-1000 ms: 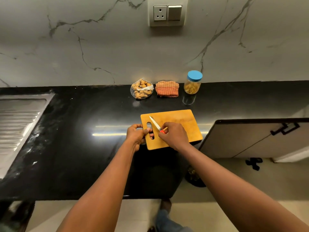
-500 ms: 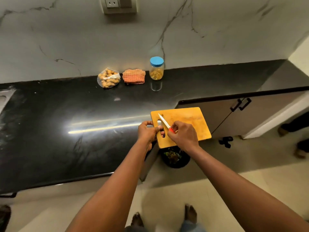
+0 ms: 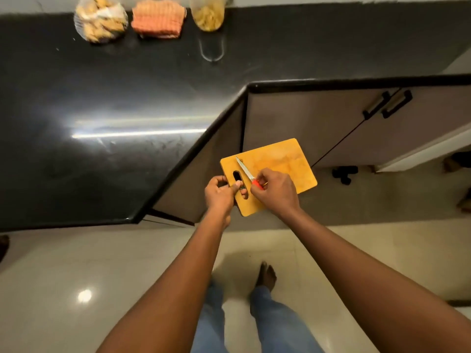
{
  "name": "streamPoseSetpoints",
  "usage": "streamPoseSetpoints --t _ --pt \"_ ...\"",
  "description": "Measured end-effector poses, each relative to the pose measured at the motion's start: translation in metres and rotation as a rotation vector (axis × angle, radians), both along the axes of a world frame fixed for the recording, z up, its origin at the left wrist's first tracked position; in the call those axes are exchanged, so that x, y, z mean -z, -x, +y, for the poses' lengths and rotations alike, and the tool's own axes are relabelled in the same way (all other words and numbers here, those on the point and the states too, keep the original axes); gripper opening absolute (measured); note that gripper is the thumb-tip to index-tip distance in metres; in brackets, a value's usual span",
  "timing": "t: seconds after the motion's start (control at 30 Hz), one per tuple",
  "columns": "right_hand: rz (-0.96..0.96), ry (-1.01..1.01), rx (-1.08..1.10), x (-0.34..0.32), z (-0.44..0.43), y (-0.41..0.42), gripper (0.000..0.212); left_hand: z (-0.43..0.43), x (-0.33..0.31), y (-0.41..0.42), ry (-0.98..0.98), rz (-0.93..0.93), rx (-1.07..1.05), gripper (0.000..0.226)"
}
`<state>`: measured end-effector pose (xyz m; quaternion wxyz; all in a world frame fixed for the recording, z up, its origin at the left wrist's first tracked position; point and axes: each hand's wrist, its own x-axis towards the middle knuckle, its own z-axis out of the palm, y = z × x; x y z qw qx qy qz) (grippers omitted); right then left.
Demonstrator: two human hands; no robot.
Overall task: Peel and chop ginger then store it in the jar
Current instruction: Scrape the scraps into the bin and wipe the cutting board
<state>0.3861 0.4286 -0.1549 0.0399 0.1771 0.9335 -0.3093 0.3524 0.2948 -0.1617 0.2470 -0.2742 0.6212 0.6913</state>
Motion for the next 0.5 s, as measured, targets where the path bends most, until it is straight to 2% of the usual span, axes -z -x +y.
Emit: streamPoseSetpoints --t 0.2,0.5 --pt "-0.040 0.016 -0.059 0.101 0.012 0.010 0.019 0.007 0.104 0.005 -0.004 -0.110 -0.081 0.028" --pt "-0.101 0.076 -0.116 0.242 0.007 0.023 0.024 0.000 0.233 0.021 0.067 -0.152 -0.117 0.035"
